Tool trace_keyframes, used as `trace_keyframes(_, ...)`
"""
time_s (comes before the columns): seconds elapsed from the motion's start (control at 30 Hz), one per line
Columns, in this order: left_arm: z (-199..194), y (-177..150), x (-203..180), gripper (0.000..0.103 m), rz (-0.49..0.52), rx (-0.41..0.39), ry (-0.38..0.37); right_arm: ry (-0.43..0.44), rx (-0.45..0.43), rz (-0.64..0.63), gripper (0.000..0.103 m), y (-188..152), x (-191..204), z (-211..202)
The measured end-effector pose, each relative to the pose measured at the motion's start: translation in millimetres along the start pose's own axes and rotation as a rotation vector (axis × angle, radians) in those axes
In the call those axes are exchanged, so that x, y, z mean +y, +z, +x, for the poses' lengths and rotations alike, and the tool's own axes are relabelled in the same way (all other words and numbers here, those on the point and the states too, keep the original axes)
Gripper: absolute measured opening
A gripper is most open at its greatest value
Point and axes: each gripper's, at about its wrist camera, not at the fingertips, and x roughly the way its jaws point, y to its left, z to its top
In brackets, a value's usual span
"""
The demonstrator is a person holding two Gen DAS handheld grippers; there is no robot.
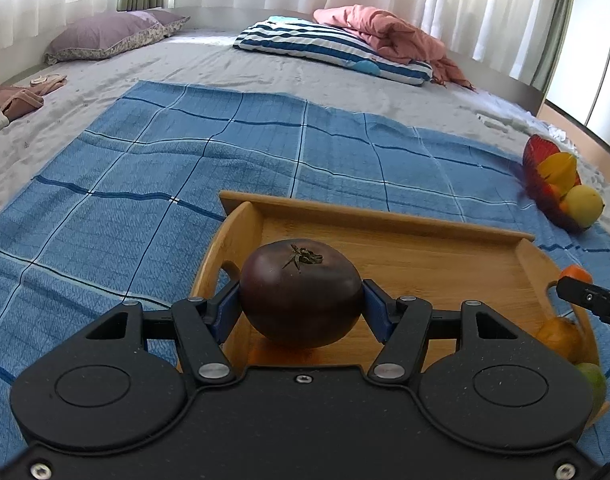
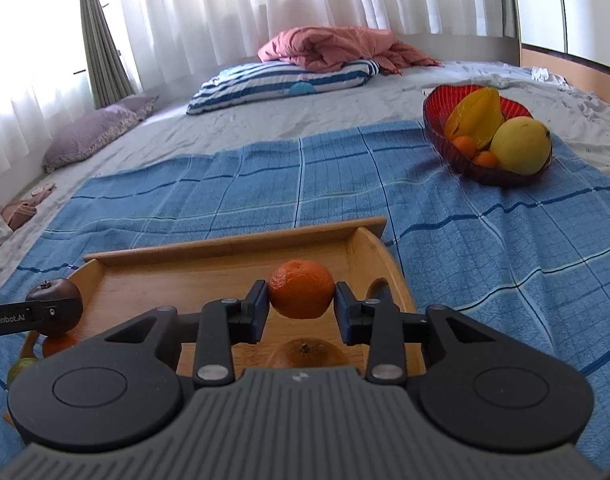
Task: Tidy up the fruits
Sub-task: 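Lift and carry the pomegranate and tangerine over the wooden tray with both tools, then lower both fruits onto the tray and open both tools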
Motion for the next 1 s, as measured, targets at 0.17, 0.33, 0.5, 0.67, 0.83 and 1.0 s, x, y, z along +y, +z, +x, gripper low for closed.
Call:
trace_keyframes(0.17, 4.5, 1.4, 0.8, 0.061, 0.007, 0.007, 0.000, -0.018, 0.047, 0.004, 0.039, 1.6, 1.3, 13.6)
trace_keyframes(0.33, 13.8, 7.7, 1.2, 0.061, 0.000, 0.031, 0.000, -0.037, 0.100, -0.005, 0.039, 4.9, 3.3, 26.0)
trace_keyframes(0.5, 23.4, 10.0, -0.7, 0.061, 0.008, 0.056, 0.004, -0.063, 0.161, -0.027, 0.039, 8.9, 5.2, 36.9)
trace_keyframes(0.67, 25.9, 10.2, -1.5, 0.061, 0.013, 0.065, 0.003, -0.088, 0.196, -0.052, 0.039, 8.1, 5.4, 44.3)
trace_keyframes(0.83, 28.8, 11.3, 1.1, 0.061, 0.005, 0.076, 0.018, -0.083, 0.209, -0.040, 0.039, 7.5, 4.9, 48.0)
trace_keyframes(1.0, 33.1, 10.8, 5.2, 0.061, -0.015, 0.090, 0.021, -0.082, 0.218, -0.037, 0.039, 5.8, 4.5, 51.5)
